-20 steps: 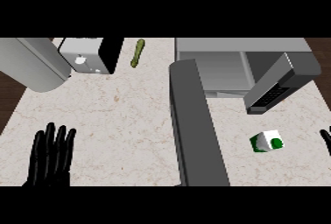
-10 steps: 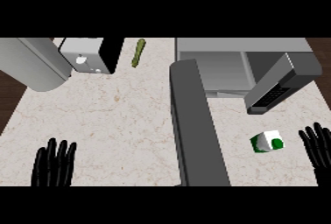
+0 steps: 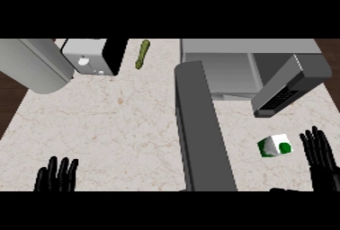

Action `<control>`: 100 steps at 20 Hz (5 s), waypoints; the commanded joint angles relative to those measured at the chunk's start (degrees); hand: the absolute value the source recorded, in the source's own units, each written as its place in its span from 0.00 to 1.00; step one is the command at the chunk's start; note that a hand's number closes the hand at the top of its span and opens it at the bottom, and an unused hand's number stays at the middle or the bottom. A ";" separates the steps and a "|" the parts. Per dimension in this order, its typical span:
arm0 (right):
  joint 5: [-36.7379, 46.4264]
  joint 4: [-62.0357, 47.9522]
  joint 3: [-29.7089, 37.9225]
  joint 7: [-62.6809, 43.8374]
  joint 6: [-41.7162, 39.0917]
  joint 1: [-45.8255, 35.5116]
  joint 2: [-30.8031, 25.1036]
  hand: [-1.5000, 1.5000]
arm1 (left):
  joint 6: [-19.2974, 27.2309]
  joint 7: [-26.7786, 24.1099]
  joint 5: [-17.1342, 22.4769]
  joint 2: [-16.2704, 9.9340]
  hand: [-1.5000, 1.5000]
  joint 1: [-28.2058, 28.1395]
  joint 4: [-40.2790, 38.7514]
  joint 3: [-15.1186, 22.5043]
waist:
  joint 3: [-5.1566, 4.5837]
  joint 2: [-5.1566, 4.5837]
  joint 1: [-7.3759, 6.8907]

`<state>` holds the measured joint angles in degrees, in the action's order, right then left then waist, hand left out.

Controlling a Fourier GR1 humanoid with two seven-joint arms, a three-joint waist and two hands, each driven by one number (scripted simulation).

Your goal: Pick up the milk, place it into the microwave and close the microwave

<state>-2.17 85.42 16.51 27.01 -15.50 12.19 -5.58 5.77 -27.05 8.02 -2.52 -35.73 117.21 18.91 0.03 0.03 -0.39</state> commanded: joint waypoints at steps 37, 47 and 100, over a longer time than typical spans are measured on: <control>8.47 -66.19 3.93 38.88 4.69 -27.96 -9.11 0.00 | -0.35 -12.92 1.57 -4.53 0.00 -9.33 -2.86 5.10 | 0.09 -0.13 -0.63; 8.53 -67.06 5.36 37.58 16.45 -33.26 -9.21 1.00 | -0.19 -10.17 3.75 -5.82 0.00 -7.43 -1.74 3.53 | 0.11 -0.30 -0.81; -2.74 -3.45 -12.62 6.32 7.67 -10.44 5.51 1.00 | -0.16 -13.74 9.07 -11.03 0.00 -11.59 0.42 3.71 | -0.05 0.13 0.39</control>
<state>-3.67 74.30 6.98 37.10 -9.01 -1.62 -1.07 6.32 -41.58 14.77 -11.66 -47.07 116.27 24.60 -0.06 0.30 0.31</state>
